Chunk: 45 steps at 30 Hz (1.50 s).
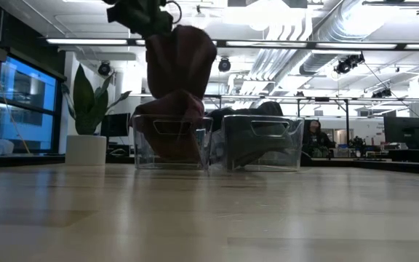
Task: Pick & Place hat
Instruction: Put the dark red cap into the left transparent bin
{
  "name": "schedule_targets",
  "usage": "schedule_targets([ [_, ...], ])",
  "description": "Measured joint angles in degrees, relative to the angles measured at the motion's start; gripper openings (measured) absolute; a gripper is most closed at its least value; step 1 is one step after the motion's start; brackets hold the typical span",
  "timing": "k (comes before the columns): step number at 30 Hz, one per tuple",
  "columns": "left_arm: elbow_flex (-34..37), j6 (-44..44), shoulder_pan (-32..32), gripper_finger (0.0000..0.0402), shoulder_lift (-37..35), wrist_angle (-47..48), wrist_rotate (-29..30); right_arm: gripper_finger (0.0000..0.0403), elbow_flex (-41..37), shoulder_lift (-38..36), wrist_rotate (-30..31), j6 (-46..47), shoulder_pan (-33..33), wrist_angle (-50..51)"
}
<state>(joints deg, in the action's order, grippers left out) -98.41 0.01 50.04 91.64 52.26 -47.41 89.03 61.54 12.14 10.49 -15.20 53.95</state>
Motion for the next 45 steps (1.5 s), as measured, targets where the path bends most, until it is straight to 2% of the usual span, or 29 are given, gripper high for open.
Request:
schedule_targets([
  [8, 0.00, 1.44, -0.07, 0.0000, 3.79, 0.50, -1.73, 0.0000, 0.00, 0.00, 1.47, 0.02, 0.00, 0.02],
  [25, 0.00, 9.02, -0.17, 0.0000, 9.93, 5.33, 5.12, 0.0000, 0.00, 0.00, 2.47, 1.19, 0.00, 0.04],
  [32, 0.00, 8.96, -0.13, 0.0000, 9.89, -0.46, 10.80, 0.0000, 0.00, 0.00, 2.52, 1.32, 0.00, 0.02],
  [39, 0.00, 11.94, -0.13, 0.0000, 9.88, -1.87, 19.01, 0.0000, 0.00, 0.00, 3.43, 2.55, 0.00, 0.04],
  [45, 0.00, 12.02, -0.15, 0.0000, 9.74, -5.93, 20.34, 0.0000, 0.00, 0.00, 3.98, 2.57, 0.00, 0.04],
])
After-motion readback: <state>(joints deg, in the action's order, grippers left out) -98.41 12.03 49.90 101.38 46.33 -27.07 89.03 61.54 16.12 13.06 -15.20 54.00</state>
